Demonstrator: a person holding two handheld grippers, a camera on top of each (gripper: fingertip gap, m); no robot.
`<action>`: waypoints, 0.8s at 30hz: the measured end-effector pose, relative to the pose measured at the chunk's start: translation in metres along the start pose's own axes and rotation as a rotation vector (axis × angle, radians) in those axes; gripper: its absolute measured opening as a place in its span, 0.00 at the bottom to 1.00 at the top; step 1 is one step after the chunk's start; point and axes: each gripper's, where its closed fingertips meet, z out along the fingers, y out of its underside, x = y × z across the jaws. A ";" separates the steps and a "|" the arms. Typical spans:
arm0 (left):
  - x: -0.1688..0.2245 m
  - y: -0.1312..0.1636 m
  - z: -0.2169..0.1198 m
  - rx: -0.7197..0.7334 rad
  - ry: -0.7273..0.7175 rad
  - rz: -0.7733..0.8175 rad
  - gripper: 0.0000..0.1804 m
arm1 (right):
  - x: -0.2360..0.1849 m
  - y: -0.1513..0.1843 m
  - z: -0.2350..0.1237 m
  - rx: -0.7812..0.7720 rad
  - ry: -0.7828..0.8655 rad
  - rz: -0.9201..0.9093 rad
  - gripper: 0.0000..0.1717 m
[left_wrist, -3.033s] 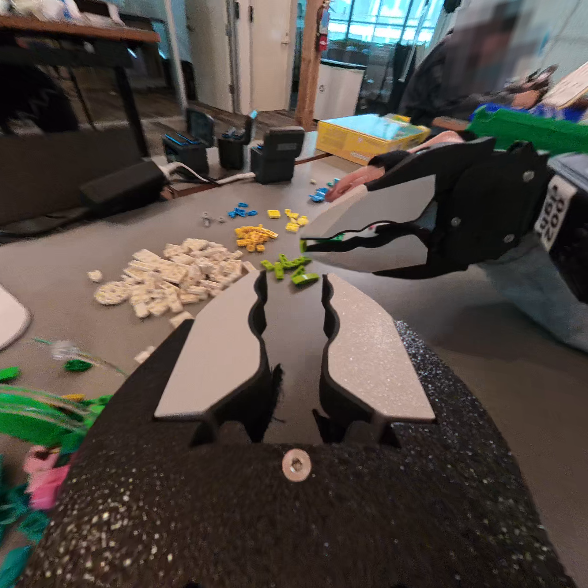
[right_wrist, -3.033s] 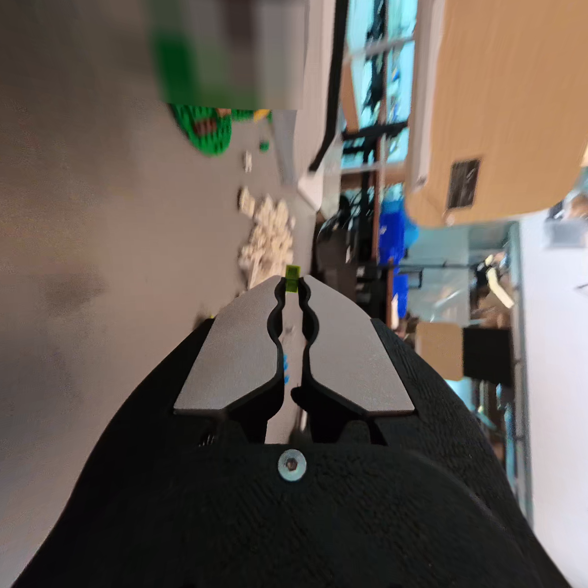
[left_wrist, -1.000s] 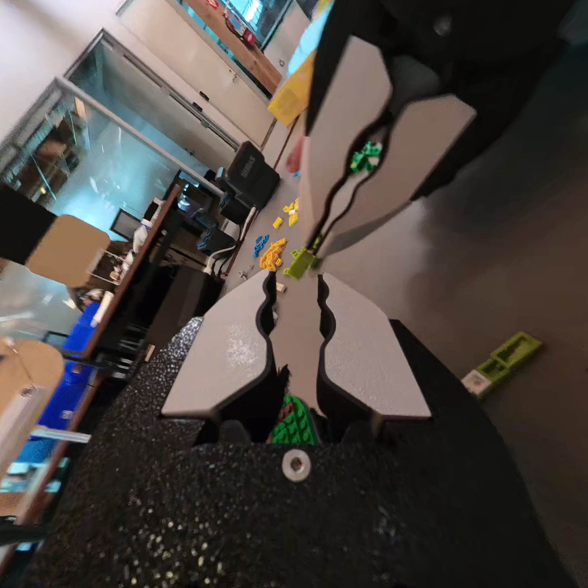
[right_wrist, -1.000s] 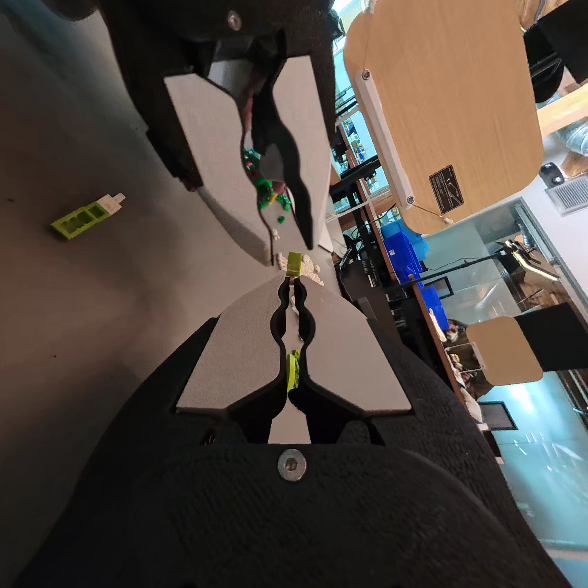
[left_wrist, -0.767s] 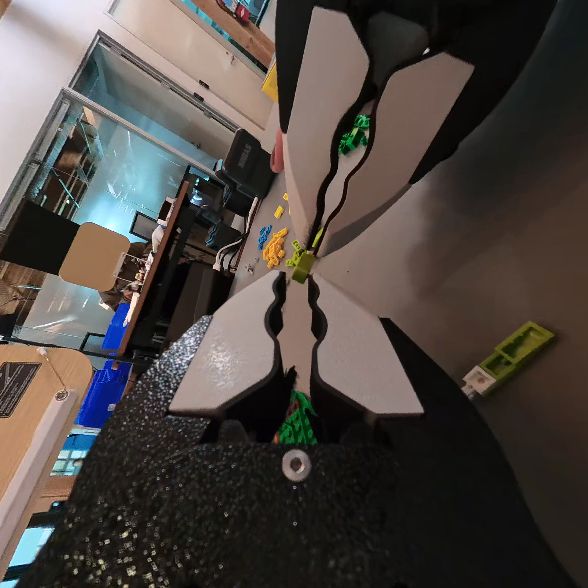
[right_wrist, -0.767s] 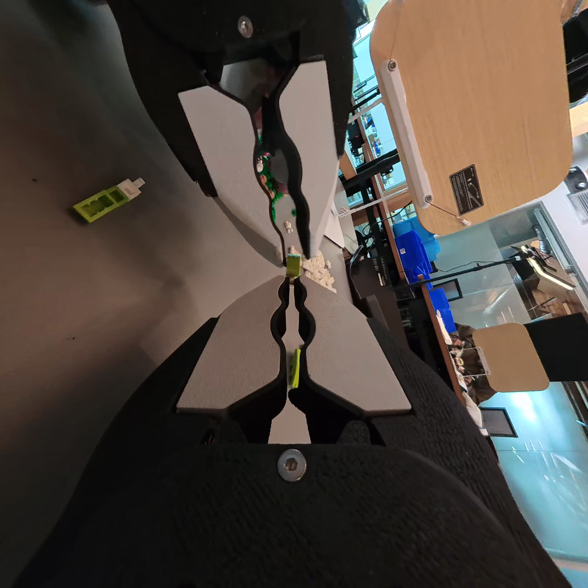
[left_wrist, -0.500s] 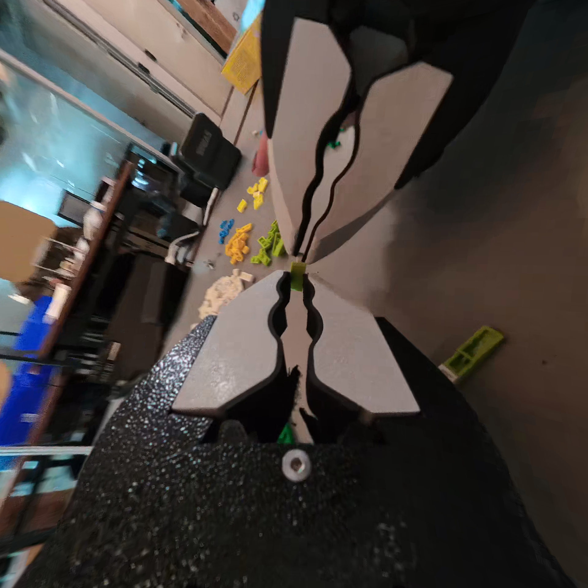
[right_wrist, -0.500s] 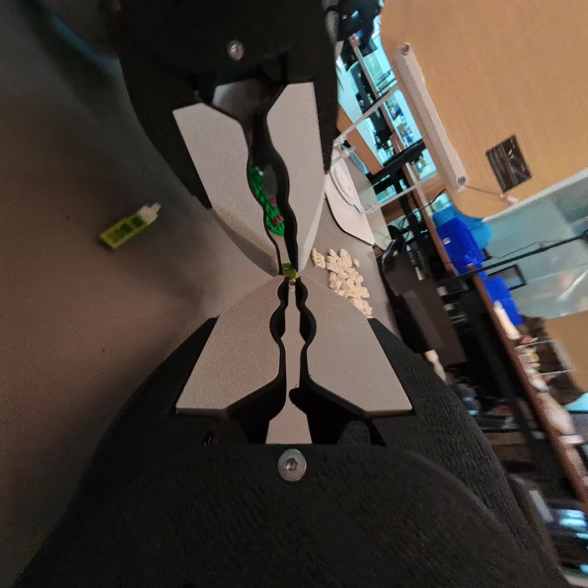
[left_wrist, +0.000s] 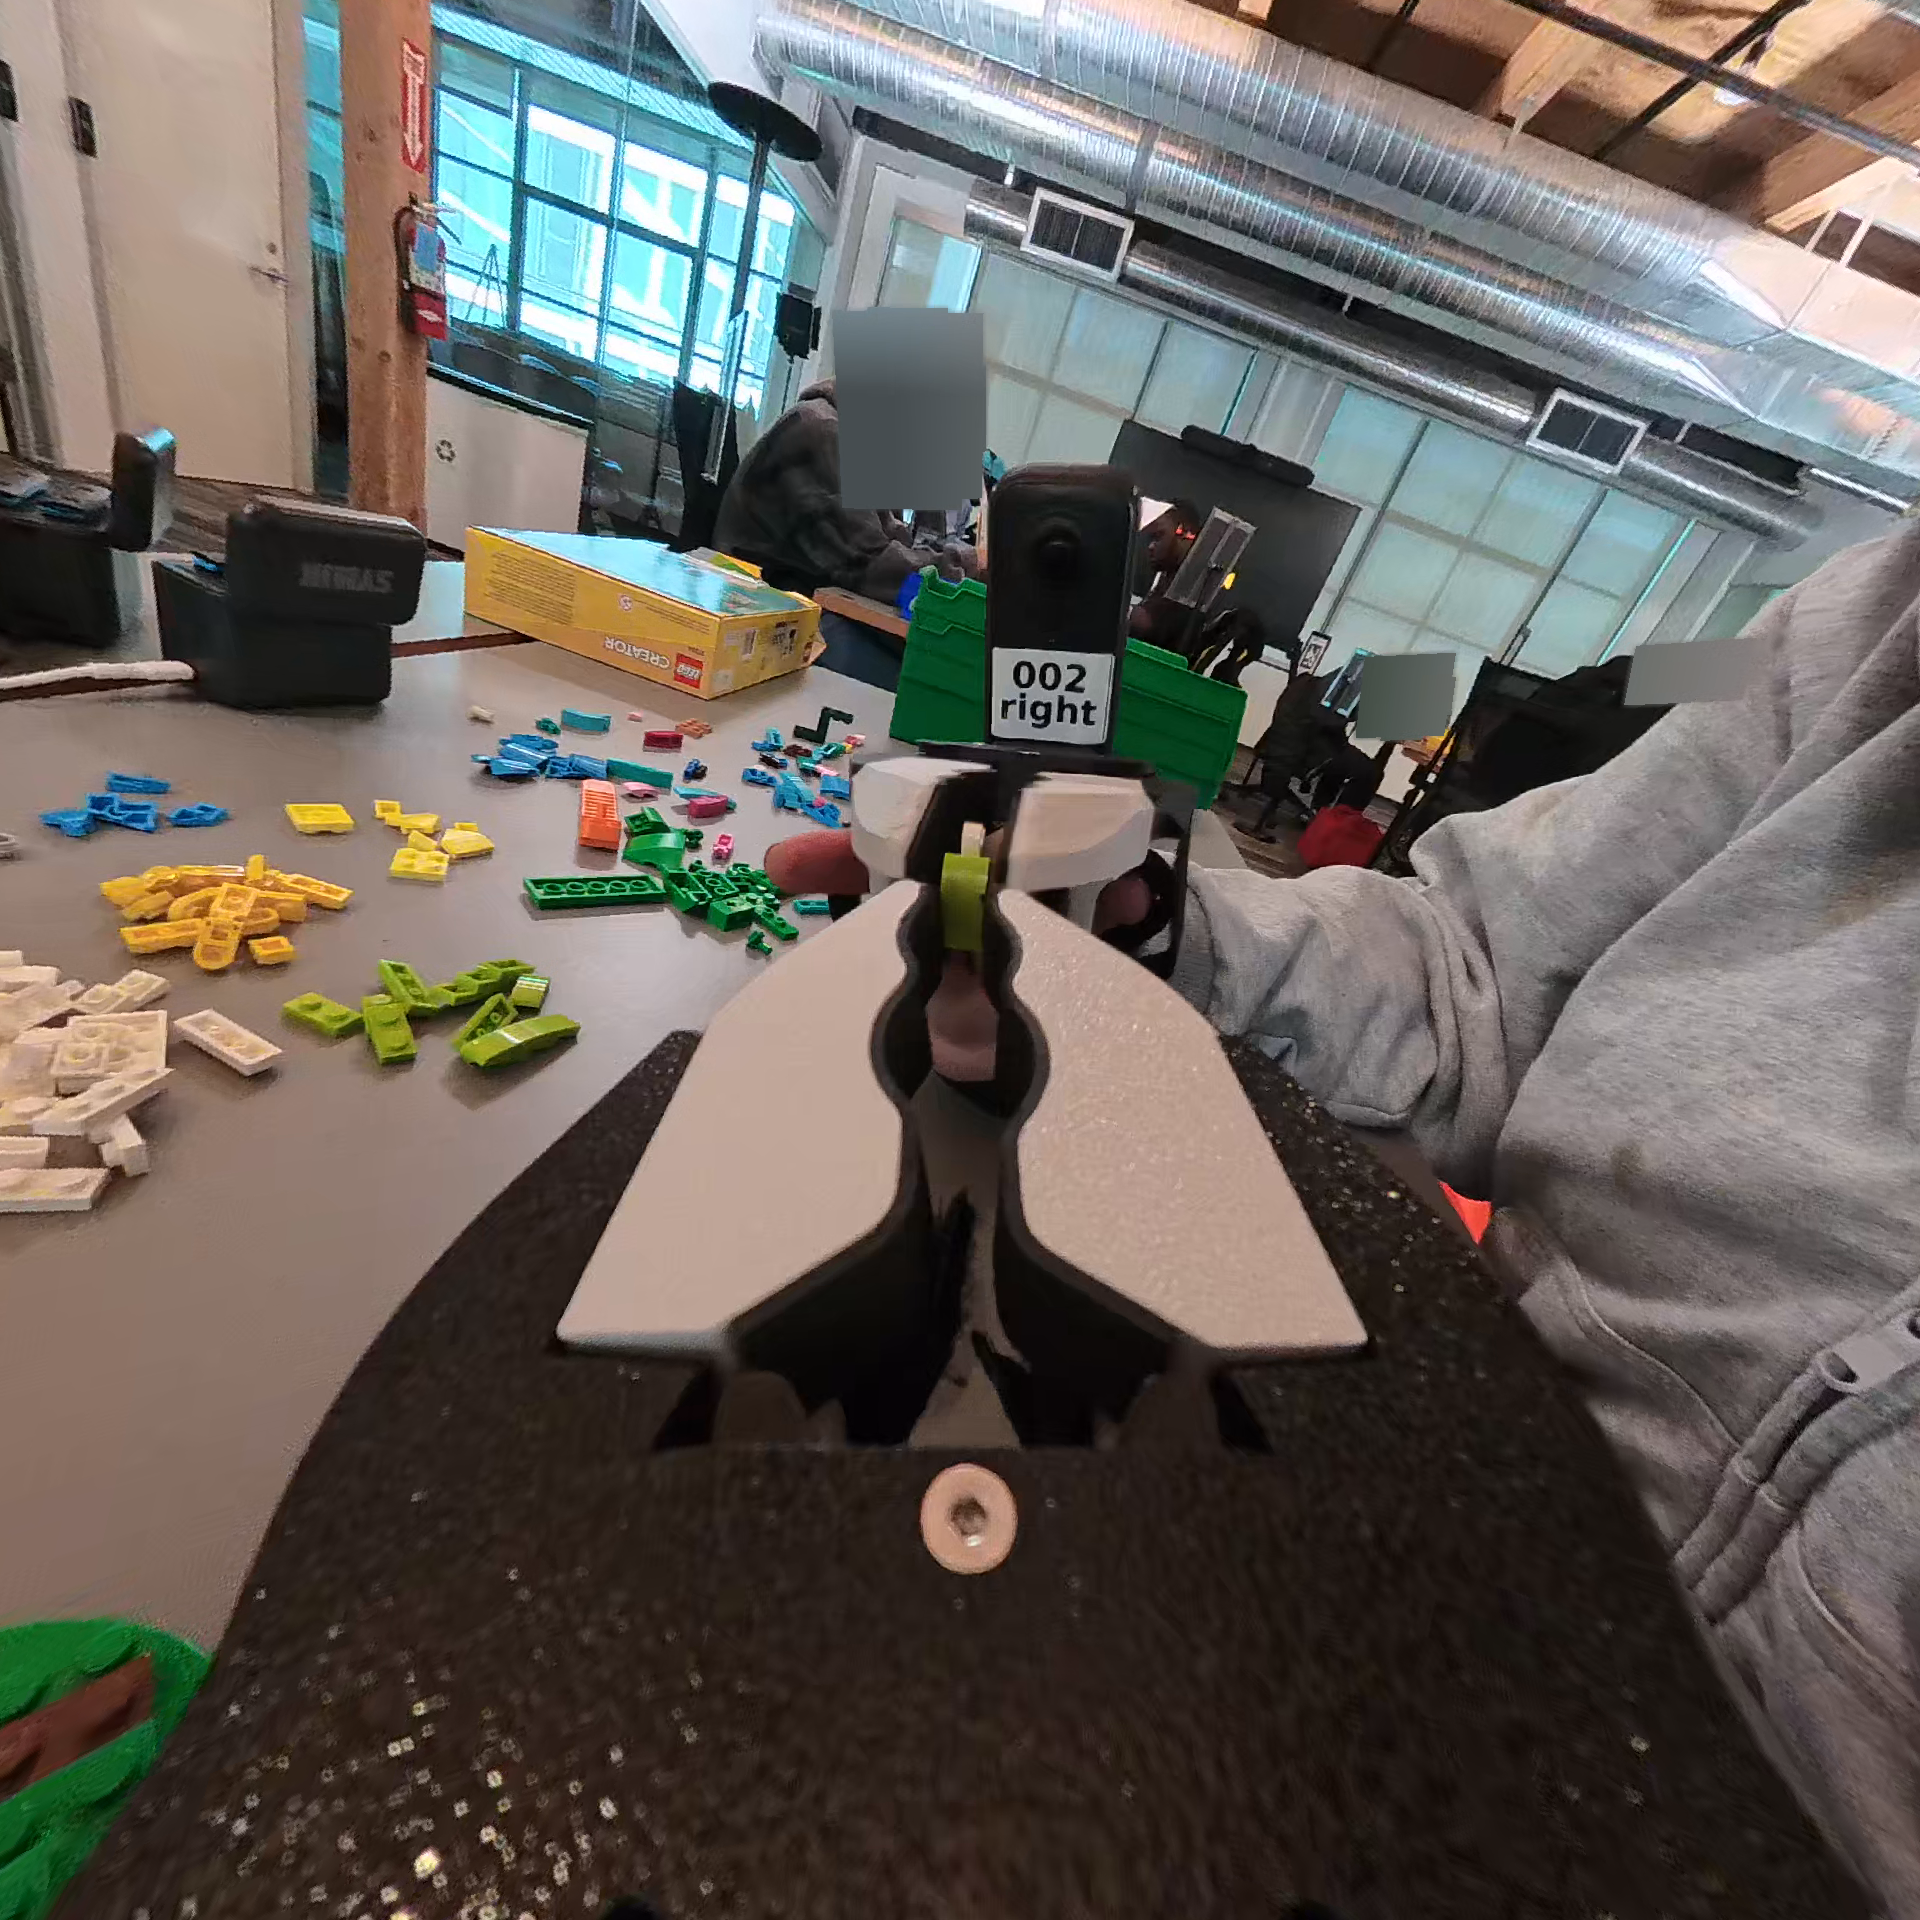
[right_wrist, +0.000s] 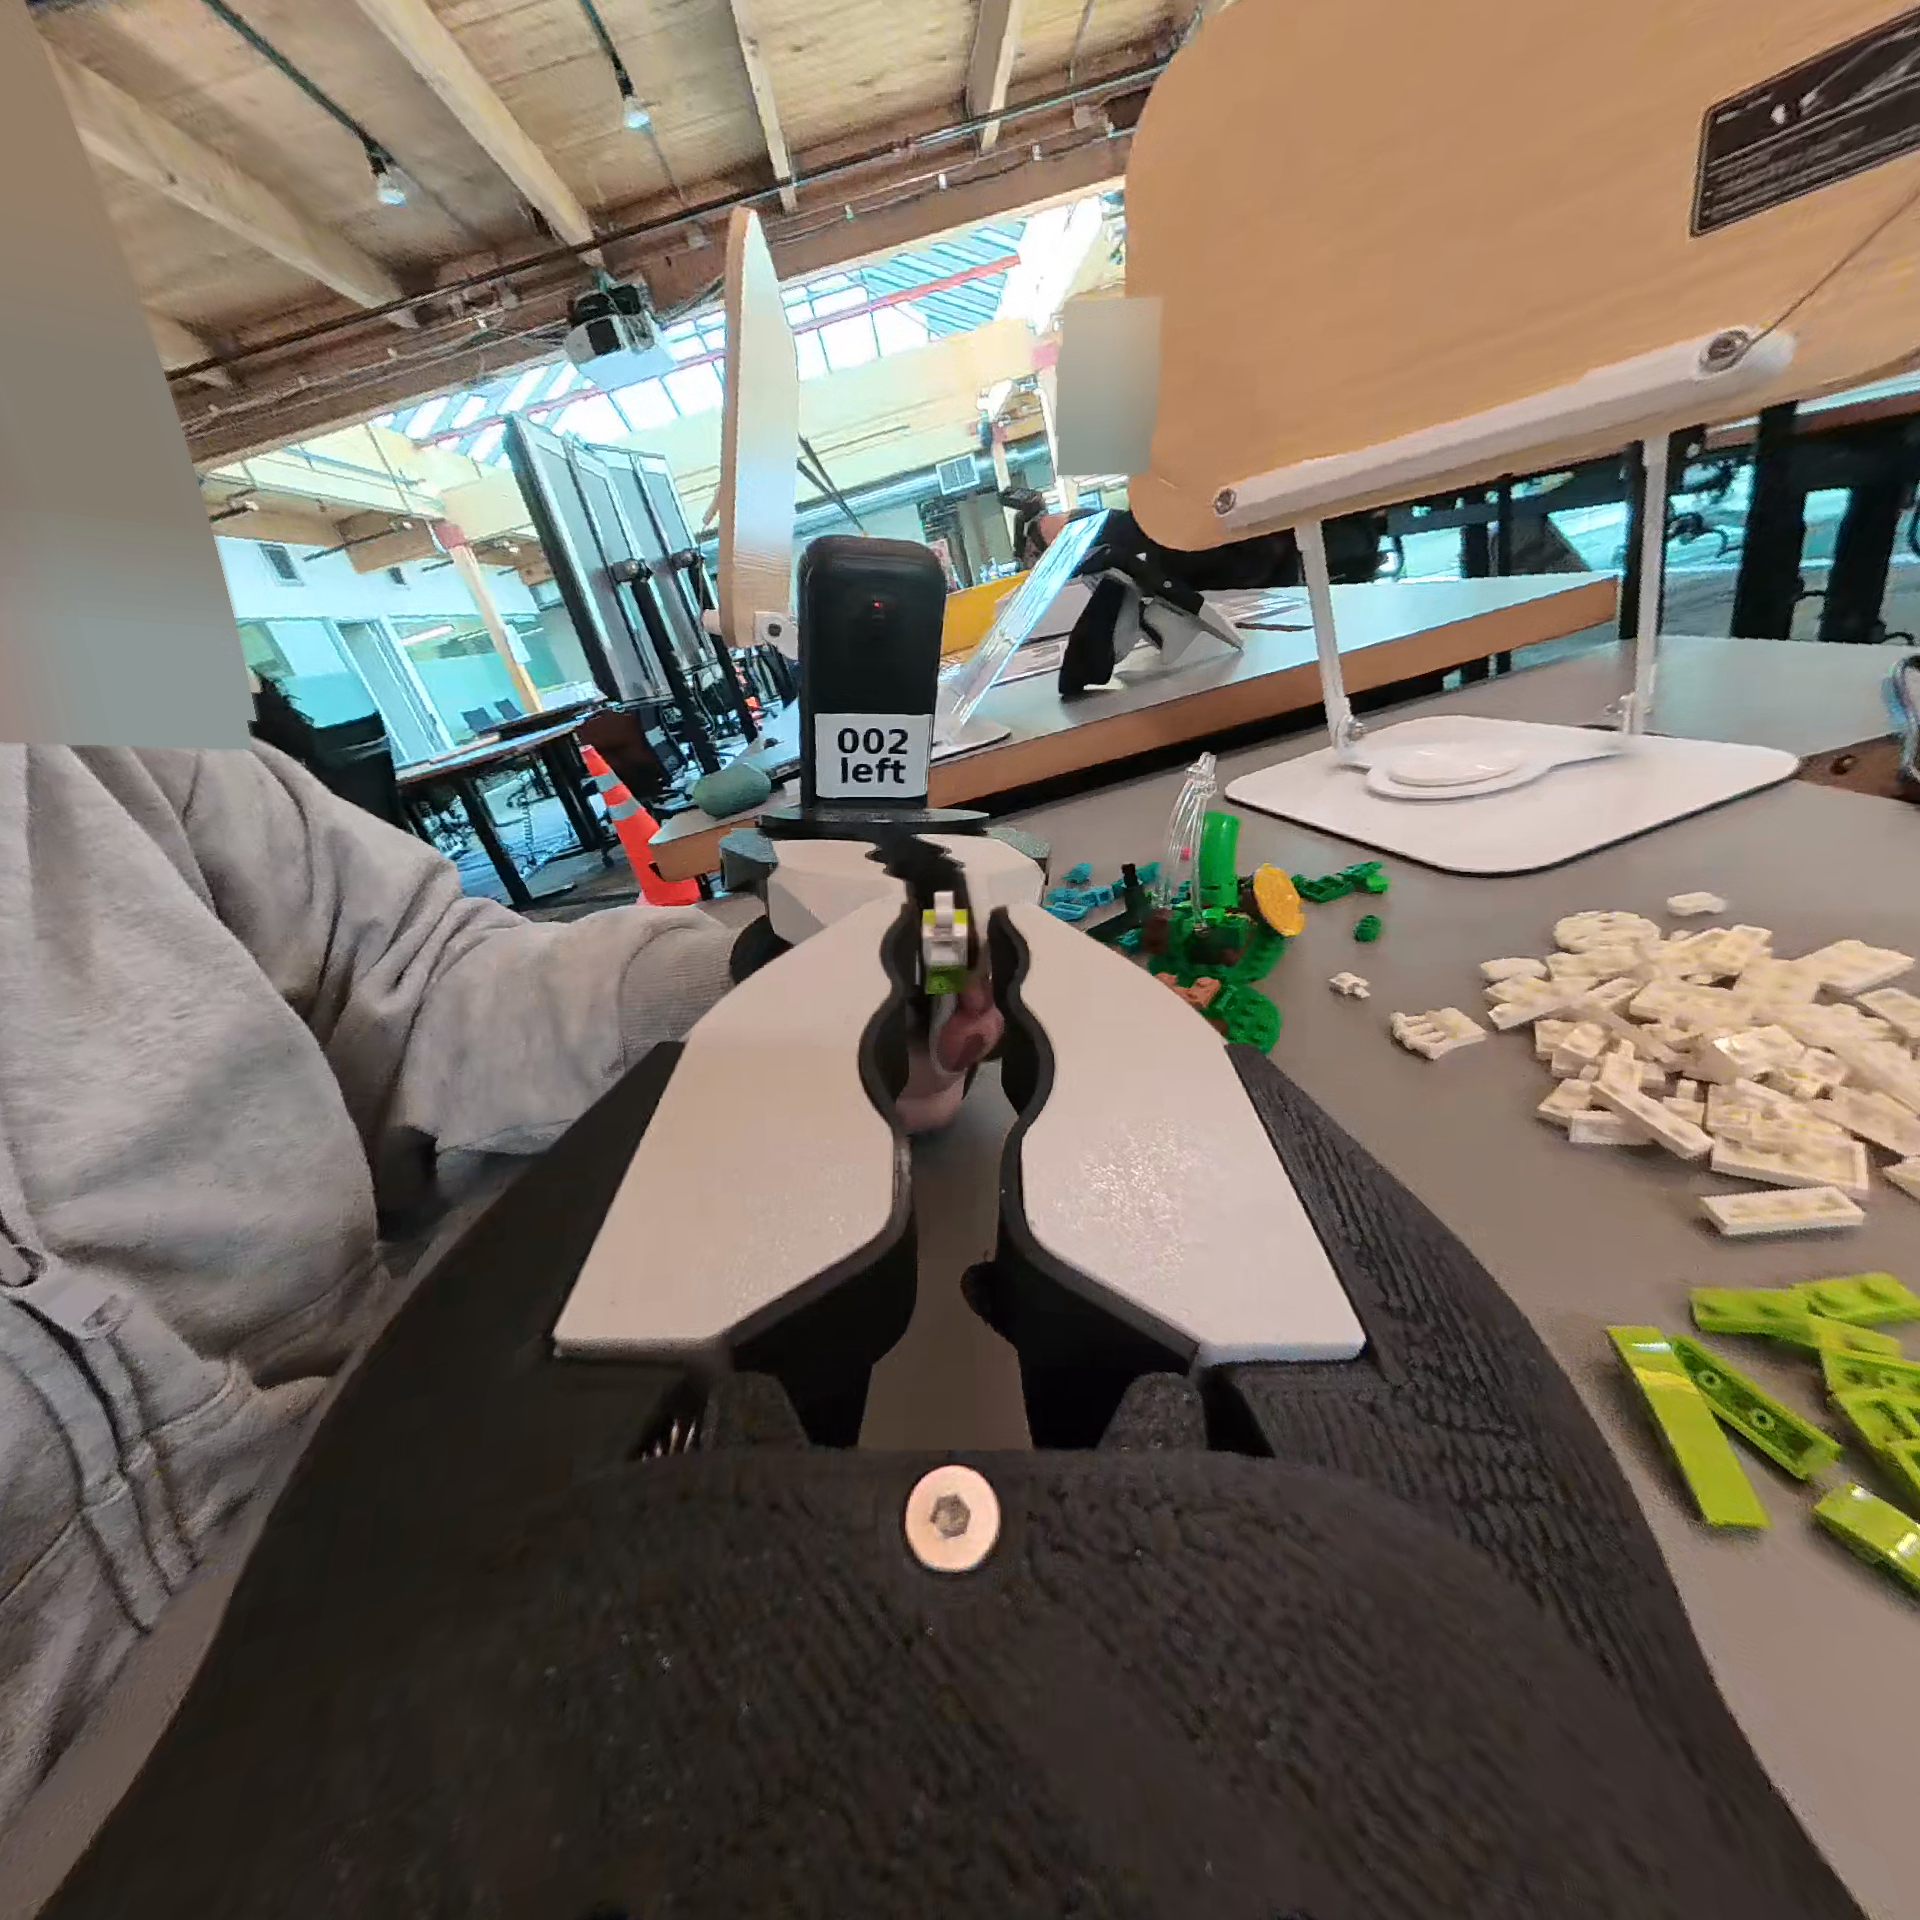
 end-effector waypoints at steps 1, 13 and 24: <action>0.000 0.000 0.000 0.001 -0.005 -0.002 0.04 | 0.000 0.000 -0.001 -0.002 0.001 -0.010 0.05; 0.000 0.001 0.001 0.005 -0.001 -0.014 0.04 | -0.001 0.001 -0.004 -0.017 -0.017 -0.004 0.04; -0.001 -0.004 0.000 0.039 -0.004 -0.024 0.04 | 0.000 0.002 -0.007 -0.028 -0.033 0.017 0.06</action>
